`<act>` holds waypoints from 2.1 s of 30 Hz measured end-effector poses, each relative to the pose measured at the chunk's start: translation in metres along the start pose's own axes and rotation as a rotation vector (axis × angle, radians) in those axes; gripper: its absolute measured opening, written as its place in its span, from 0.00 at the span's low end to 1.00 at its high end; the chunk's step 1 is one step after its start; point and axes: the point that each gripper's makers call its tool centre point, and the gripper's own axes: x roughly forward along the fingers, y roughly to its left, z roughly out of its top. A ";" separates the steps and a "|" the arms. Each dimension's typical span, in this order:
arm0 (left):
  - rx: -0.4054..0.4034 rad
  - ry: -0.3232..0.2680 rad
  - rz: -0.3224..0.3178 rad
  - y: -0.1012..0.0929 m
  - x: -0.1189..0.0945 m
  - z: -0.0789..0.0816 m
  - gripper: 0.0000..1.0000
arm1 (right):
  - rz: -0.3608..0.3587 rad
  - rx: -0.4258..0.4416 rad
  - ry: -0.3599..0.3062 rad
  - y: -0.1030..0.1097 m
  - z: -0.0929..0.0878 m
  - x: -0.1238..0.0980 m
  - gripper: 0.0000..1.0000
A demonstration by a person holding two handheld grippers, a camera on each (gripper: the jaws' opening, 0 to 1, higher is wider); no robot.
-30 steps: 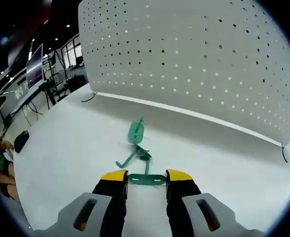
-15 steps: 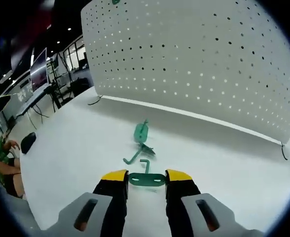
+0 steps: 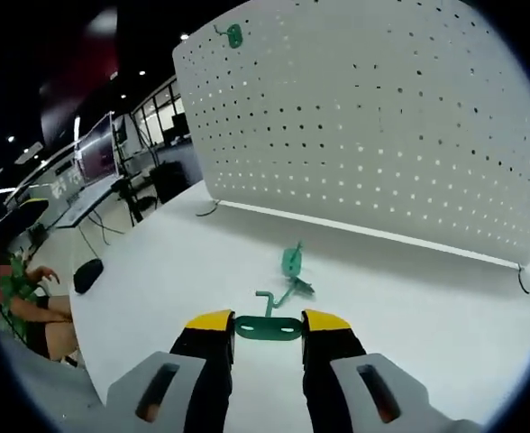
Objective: Insert the hook assembly into the mounting plate slot until the hook locks in place.
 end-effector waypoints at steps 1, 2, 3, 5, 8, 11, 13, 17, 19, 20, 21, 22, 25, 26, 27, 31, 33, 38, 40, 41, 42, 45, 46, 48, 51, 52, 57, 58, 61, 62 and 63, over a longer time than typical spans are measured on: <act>-0.004 -0.003 0.001 -0.001 0.000 0.000 0.77 | 0.002 0.000 0.001 0.001 0.000 -0.001 0.28; -0.008 -0.002 0.003 -0.003 -0.001 0.001 0.77 | 0.009 0.001 0.002 0.002 -0.001 -0.004 0.28; -0.006 -0.001 0.004 -0.005 -0.001 0.001 0.77 | 0.010 0.002 0.003 0.002 -0.002 -0.006 0.28; 0.005 0.009 0.001 -0.011 -0.003 0.001 0.77 | 0.020 0.006 -0.003 0.003 -0.002 -0.012 0.28; 0.013 0.010 -0.006 -0.018 -0.005 0.002 0.77 | 0.045 0.030 -0.011 0.007 -0.002 -0.020 0.28; 0.031 0.020 -0.015 -0.023 -0.003 0.001 0.77 | 0.062 0.074 -0.027 0.009 0.001 -0.031 0.28; 0.038 0.024 -0.018 -0.026 -0.002 0.000 0.77 | 0.085 0.105 -0.027 0.012 0.002 -0.037 0.28; 0.041 0.029 -0.021 -0.034 0.002 0.000 0.76 | 0.120 0.145 -0.058 0.016 0.007 -0.050 0.28; 0.046 0.032 -0.027 -0.039 0.004 0.000 0.76 | 0.153 0.161 -0.097 0.019 0.013 -0.058 0.28; 0.049 0.034 -0.028 -0.041 0.005 -0.001 0.76 | 0.163 0.172 -0.096 0.020 0.013 -0.061 0.28; 0.053 0.040 -0.031 -0.044 0.007 -0.001 0.76 | 0.169 0.181 -0.089 0.020 0.012 -0.064 0.28; 0.057 0.042 -0.032 -0.047 0.007 -0.001 0.76 | 0.174 0.177 -0.089 0.019 0.012 -0.066 0.28; 0.055 0.041 -0.041 -0.054 0.011 -0.002 0.75 | 0.209 0.192 -0.107 0.022 0.015 -0.077 0.28; 0.057 0.043 -0.048 -0.058 0.012 -0.003 0.75 | 0.216 0.201 -0.109 0.021 0.015 -0.080 0.28; 0.064 0.049 -0.054 -0.061 0.013 -0.005 0.75 | 0.229 0.218 -0.117 0.022 0.016 -0.084 0.28; 0.075 0.065 -0.078 -0.072 0.016 -0.008 0.74 | 0.265 0.256 -0.119 0.024 0.015 -0.094 0.28; 0.080 0.063 -0.091 -0.076 0.018 -0.008 0.74 | 0.285 0.282 -0.111 0.025 0.013 -0.099 0.28; 0.095 0.068 -0.121 -0.084 0.022 -0.008 0.73 | 0.336 0.304 -0.125 0.029 0.018 -0.114 0.28; 0.103 0.074 -0.140 -0.087 0.024 -0.009 0.70 | 0.338 0.287 -0.145 0.028 0.022 -0.120 0.28; 0.105 0.076 -0.144 -0.088 0.024 -0.009 0.68 | 0.340 0.292 -0.144 0.027 0.022 -0.121 0.28; 0.112 0.078 -0.156 -0.090 0.025 -0.009 0.68 | 0.341 0.302 -0.136 0.026 0.023 -0.123 0.28; 0.132 0.078 -0.173 -0.093 0.028 -0.007 0.68 | 0.358 0.309 -0.138 0.025 0.025 -0.128 0.28; 0.136 0.078 -0.176 -0.094 0.029 -0.006 0.67 | 0.376 0.316 -0.143 0.027 0.027 -0.131 0.28; 0.146 0.074 -0.188 -0.095 0.029 -0.005 0.67 | 0.408 0.343 -0.146 0.029 0.030 -0.135 0.28; 0.173 0.076 -0.204 -0.098 0.030 -0.004 0.63 | 0.484 0.361 -0.141 0.036 0.032 -0.144 0.28; 0.175 0.078 -0.208 -0.098 0.031 -0.004 0.61 | 0.507 0.375 -0.145 0.038 0.034 -0.146 0.28; 0.195 0.086 -0.222 -0.100 0.031 -0.006 0.55 | 0.546 0.365 -0.125 0.045 0.030 -0.151 0.28; 0.202 0.091 -0.226 -0.101 0.031 -0.007 0.53 | 0.558 0.374 -0.126 0.046 0.030 -0.152 0.28; 0.219 0.099 -0.235 -0.103 0.030 -0.009 0.50 | 0.589 0.381 -0.116 0.052 0.028 -0.154 0.28; 0.220 0.098 -0.236 -0.103 0.030 -0.009 0.50 | 0.595 0.378 -0.113 0.054 0.028 -0.155 0.28; 0.227 0.099 -0.236 -0.103 0.030 -0.010 0.49 | 0.606 0.373 -0.102 0.057 0.026 -0.155 0.28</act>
